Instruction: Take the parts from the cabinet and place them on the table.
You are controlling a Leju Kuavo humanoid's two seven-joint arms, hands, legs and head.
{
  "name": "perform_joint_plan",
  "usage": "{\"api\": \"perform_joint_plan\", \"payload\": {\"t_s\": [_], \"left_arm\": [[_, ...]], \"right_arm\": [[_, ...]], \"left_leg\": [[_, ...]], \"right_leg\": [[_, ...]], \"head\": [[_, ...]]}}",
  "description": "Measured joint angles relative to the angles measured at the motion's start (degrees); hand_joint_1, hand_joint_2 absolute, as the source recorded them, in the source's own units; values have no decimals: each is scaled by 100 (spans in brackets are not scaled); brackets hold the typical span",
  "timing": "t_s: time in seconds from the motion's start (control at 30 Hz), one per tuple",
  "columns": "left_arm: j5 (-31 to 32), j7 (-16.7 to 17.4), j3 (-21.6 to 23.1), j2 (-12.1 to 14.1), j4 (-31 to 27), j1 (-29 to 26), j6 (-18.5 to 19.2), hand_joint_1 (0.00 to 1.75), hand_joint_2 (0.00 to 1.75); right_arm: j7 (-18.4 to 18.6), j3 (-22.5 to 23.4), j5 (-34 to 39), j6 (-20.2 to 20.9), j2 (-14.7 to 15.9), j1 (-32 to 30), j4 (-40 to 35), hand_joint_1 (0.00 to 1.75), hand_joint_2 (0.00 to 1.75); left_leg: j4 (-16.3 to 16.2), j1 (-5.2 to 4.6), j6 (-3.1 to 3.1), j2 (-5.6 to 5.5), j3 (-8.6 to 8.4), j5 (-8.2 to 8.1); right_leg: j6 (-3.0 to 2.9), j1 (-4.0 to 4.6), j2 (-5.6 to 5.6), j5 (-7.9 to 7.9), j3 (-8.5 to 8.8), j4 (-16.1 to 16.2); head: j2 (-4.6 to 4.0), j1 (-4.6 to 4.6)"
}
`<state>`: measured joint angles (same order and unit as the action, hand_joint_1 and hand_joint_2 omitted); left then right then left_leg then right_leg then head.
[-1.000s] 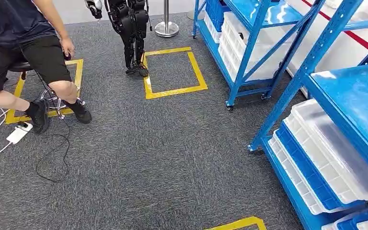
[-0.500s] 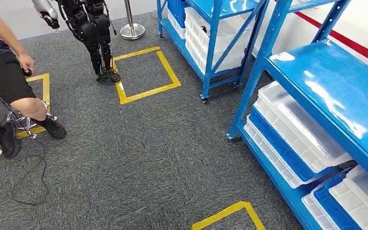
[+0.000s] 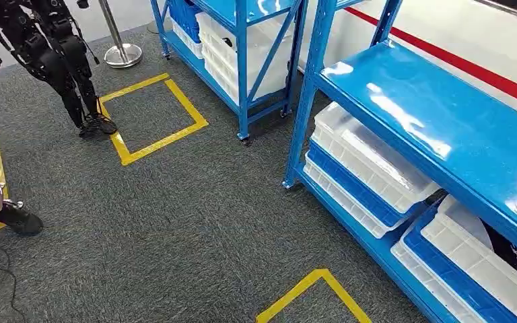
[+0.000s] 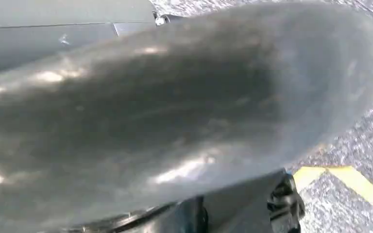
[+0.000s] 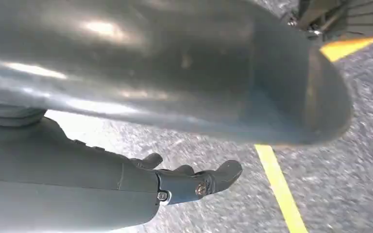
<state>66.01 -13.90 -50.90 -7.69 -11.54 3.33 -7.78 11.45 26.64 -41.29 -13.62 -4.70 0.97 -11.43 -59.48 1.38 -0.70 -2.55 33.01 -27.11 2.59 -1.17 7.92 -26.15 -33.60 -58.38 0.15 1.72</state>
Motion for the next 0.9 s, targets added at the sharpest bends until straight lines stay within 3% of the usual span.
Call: {"api": "perform_joint_plan", "payload": {"t_s": [0.03, 0.07, 0.13, 0.17, 0.2, 0.23, 0.27, 0.3, 0.33, 0.37, 0.47, 0.5, 0.53, 0.57, 0.6, 0.67, 0.7, 0.73, 0.8, 0.83, 0.87, 0.9], "left_arm": [[0, -2, 0, -4, -2, 4, 0, 0, 0], [0, -7, 0, -9, -2, 1, 0, 0, 0], [0, -7, -4, -4, -2, -10, 0, 0, 0], [2, -7, -4, -4, -2, -10, 0, 0, 0], [3, -7, -4, -7, -2, -8, 0, 0, 0], [9, -7, -2, -7, -2, -6, 0, 0, 0], [13, -7, -4, -15, -2, -4, 0, 0, 0], [15, -7, -4, -22, -2, -3, -2, 0, 0], [22, -9, -2, -22, -2, -3, -4, 0, 0], [22, -15, -4, -22, -2, -7, -4, 0, 0], [22, -13, -4, -28, -2, 15, -7, 0, 0], [24, -13, -4, -33, -4, 17, -7, 0, 0], [29, -15, -2, -33, -4, 19, -7, 0, 0], [29, -20, -2, -33, -4, 16, -7, 0, 0], [29, -17, -4, -33, -2, 7, -7, 0, 0], [44, -17, -11, -31, -2, -6, -7, 0, 0], [46, -13, -11, -31, -2, -9, -7, 0, 0], [46, -11, -11, -31, -2, -9, -7, 0, 0], [53, -11, -9, -31, -2, -4, -7, 0, 0], [55, -11, -9, -26, -2, -3, -7, 0, 0], [55, -11, -11, -31, 2, -3, -4, 0, 0], [59, -13, -11, -37, 4, 4, -4, 0, 0]], "right_arm": [[0, 0, -2, 0, 0, -5, 0, 0, 0], [0, 0, -4, 0, -4, 16, 0, 0, 0], [0, 0, -22, 11, -9, 46, 0, 0, 0], [-2, 0, -37, 22, -6, 46, 0, 0, 0], [-4, 0, -46, 31, 7, 33, 0, 0, 0], [-9, 0, -48, 35, 13, 19, 0, 0, 0], [-15, 0, -50, 37, 26, 13, 0, 0, 0], [-18, 0, -50, 37, 35, 24, 0, 0, 0], [-20, 0, -52, 37, 33, 50, 0, 0, 0], [-20, 0, -52, 39, 35, 70, 0, 0, 0], [-22, 0, -52, 39, 42, 39, 0, 0, 0], [-22, 0, -52, 39, 42, 43, 0, 0, 0], [-22, 0, -50, 39, 35, 26, 0, 0, 0], [-22, 0, -50, 39, 46, 25, 0, 0, 0], [-22, 0, -55, 39, 48, 41, 0, 0, 0], [-22, 0, -81, 39, 44, 49, 0, 0, 0], [-22, 0, -92, 39, 44, 45, 0, 0, 0], [-22, 0, -105, 39, 46, 35, 0, 0, 0], [-22, 2, -120, 39, 44, 34, 0, 0, 0], [-22, 2, -127, 39, 42, 42, 0, 0, 0], [-26, 4, -144, 39, 50, 44, 0, 0, 0], [-33, 4, -155, 37, 57, 46, 0, 0, 0]], "left_leg": [[21, -22, -26, 41, -10, 8], [23, -37, -80, 133, -7, 3], [23, -66, -103, 323, 0, -12], [22, -73, -113, 406, 1, -19], [22, -74, -113, 469, -2, -24], [22, -74, -110, 543, -7, -28], [22, -74, -103, 608, -14, -33], [22, -75, -85, 671, -27, -44], [15, -135, -48, 722, -42, -71], [18, -130, 0, 772, -55, -97], [72, -114, 81, 930, -160, -111], [57, -110, 123, 922, -174, -141], [-32, -75, 156, 685, -172, -200], [-288, -67, 161, 460, -73, -388], [-708, -65, 169, 335, 118, -632], [-1520, -67, 183, 250, 533, -946], [-1641, -65, 181, 245, 624, -910], [-1493, -61, 179, 242, 589, -739], [-638, -25, 183, 176, 221, -188], [-152, 18, 199, -19, 4, 28], [-62, 17, 218, -237, -42, -92], [-44, 3, 157, -139, -33, -53]], "right_leg": [[-14, 26, -355, -67, -66, -137], [-58, 37, -622, -278, -291, -547], [-109, 34, -723, -643, -799, -1514], [-84, 34, -729, -694, -945, -1785], [-45, 35, -732, -640, -930, -1745], [17, 35, -749, -476, -746, -1381], [66, 37, -820, -271, -443, -814], [84, 44, -1020, -98, -89, -200], [34, 86, -1264, -68, -2, 1], [-4, 94, -1187, -37, 46, 19], [-104, 125, -1015, 11, -28, 30], [-139, 72, -952, 47, 100, 74], [-156, -2, -898, 56, 108, 98], [-188, -9, -854, 64, 124, 96], [-221, -5, -795, 66, 124, 95], [-228, 17, -637, 61, 125, 88], [-228, 20, -549, 60, 135, 87], [-227, 20, -472, 58, 146, 86], [-218, 5, -298, 53, 171, 73], [-184, -3, -218, 32, 167, 49], [-139, 46, -173, 13, 136, 19], [-121, 37, -119, 19, 100, 4]], "head": [[0, -12], [0, -41], [0, -37], [0, -39], [0, -39], [0, -43], [0, -41], [0, -43], [0, -39], [0, -28], [0, -32], [0, -32], [0, -9], [0, 19], [0, 22], [0, 22], [0, 22], [0, 20], [0, 22], [0, 22], [0, 20], [0, 26]]}}
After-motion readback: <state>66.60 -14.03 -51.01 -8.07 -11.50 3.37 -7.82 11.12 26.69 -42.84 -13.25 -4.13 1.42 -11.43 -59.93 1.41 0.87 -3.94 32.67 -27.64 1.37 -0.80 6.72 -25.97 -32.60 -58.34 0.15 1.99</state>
